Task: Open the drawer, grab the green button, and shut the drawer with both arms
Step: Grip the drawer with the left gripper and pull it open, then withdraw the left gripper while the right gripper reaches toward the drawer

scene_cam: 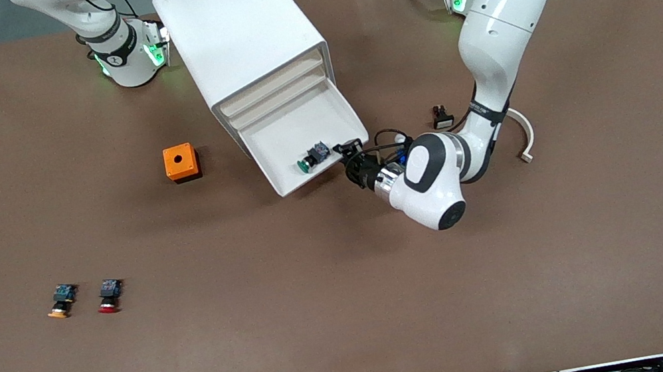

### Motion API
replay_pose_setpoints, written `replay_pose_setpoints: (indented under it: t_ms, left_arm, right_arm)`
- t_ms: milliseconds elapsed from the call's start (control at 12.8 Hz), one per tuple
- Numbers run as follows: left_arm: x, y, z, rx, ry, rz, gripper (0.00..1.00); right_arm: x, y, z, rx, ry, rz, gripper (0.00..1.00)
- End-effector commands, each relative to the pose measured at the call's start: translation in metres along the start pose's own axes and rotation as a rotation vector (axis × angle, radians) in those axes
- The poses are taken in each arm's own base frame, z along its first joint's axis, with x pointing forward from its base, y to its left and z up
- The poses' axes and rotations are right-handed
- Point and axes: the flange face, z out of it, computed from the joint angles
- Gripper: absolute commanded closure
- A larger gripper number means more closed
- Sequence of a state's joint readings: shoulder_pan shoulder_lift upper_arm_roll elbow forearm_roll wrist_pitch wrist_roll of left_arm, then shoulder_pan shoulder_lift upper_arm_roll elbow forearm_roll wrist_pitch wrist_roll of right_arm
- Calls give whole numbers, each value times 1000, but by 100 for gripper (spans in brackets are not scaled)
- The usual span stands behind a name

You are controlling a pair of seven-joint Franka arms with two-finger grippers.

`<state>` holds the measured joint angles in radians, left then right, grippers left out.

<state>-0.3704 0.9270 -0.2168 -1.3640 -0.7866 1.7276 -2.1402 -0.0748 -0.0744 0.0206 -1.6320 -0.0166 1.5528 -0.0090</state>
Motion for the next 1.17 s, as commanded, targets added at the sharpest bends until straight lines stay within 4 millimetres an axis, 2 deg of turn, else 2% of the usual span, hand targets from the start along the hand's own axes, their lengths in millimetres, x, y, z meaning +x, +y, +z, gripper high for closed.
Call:
replay_pose_setpoints:
  t_ms: [0,78,234,390,545,623,701,857,935,1013,1091]
  left_arm:
    - [5,9,-40,-67,-14,20,10]
    - [4,9,-59,-97,-24,26,3]
    - [10,15,-94,-172,-25,23,0]
    - [16,8,-144,-296,5,75,0]
    - [32,5,-210,-440,23,163,0]
    - [41,1,-231,-475,33,218,0]
    - [47,-12,-255,-519,57,264,0]
    - [55,-32,-283,-610,189,319,0]
    - [56,-50,-297,-661,278,365,0]
    - [56,-71,-315,-705,335,420,0]
    - [53,-103,-334,-747,378,503,0]
  right_arm:
    - [31,5,49,-2,-87,8,0]
    - [41,10,60,-11,-101,6,0]
    - [49,17,75,-38,-124,12,0]
    - [54,19,84,-85,-136,19,0]
    - [55,1,82,-72,-125,128,0]
    - [55,-26,81,-41,-115,210,0]
    - [56,-49,82,-13,-112,277,0]
    - [58,-102,98,11,-116,394,0]
    - [56,-125,100,10,-115,434,0]
    - [49,-158,101,1,-112,465,0]
    - [43,-189,105,-3,-103,525,0]
